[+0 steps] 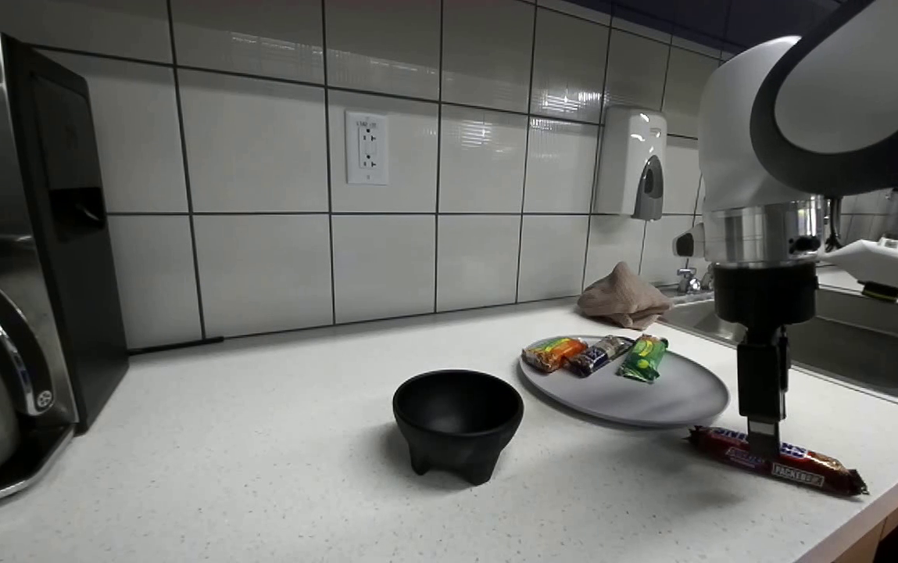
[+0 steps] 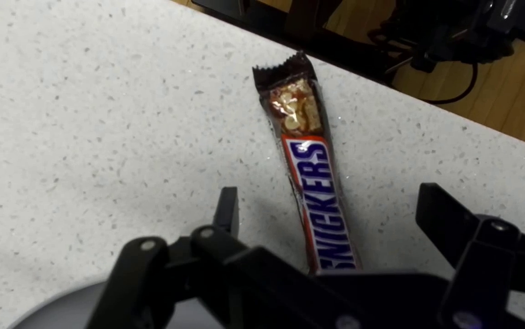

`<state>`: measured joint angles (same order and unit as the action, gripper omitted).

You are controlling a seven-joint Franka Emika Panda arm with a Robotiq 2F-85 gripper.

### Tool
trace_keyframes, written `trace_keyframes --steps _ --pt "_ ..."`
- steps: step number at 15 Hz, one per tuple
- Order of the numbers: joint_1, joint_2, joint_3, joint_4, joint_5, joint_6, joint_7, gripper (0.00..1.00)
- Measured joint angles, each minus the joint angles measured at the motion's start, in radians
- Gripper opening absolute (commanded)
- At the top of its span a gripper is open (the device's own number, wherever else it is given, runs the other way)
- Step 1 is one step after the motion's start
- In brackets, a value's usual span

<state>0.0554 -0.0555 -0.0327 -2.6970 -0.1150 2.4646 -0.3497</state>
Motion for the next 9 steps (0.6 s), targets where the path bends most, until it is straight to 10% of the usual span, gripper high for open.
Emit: trace_keyframes --steps 9 --pt "0.000 0.006 0.000 -0.004 -0.016 0.007 -0.047 1.00"
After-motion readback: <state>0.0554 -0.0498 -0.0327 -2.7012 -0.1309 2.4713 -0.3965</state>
